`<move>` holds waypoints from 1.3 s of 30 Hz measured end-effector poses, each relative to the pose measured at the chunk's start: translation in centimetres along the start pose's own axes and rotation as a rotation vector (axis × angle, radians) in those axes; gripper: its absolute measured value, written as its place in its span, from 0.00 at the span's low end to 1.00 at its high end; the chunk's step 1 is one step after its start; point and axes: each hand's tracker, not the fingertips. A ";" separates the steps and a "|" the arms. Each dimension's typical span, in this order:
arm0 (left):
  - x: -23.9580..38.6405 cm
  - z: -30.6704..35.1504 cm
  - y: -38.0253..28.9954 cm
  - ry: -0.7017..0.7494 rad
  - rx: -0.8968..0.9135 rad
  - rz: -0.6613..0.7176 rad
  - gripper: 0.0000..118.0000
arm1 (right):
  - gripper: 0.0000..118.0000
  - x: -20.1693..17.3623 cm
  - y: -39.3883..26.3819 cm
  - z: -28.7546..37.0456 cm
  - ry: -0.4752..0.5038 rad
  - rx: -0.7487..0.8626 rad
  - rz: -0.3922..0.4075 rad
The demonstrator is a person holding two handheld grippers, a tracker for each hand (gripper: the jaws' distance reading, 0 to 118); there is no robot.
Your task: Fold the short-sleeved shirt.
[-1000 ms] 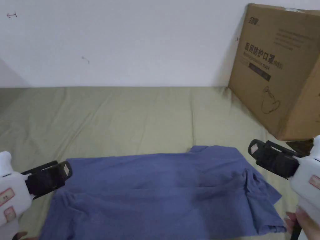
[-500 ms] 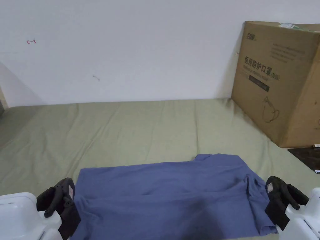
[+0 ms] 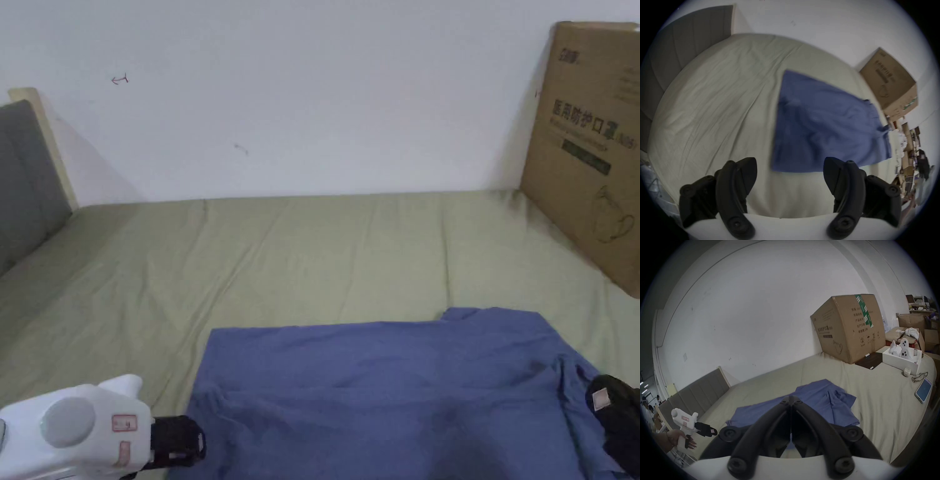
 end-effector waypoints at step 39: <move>0.1 0.8 -3.1 -0.013 0.167 -0.101 0.05 | 0.33 16.8 -0.7 -18.6 -0.213 -0.938 0.071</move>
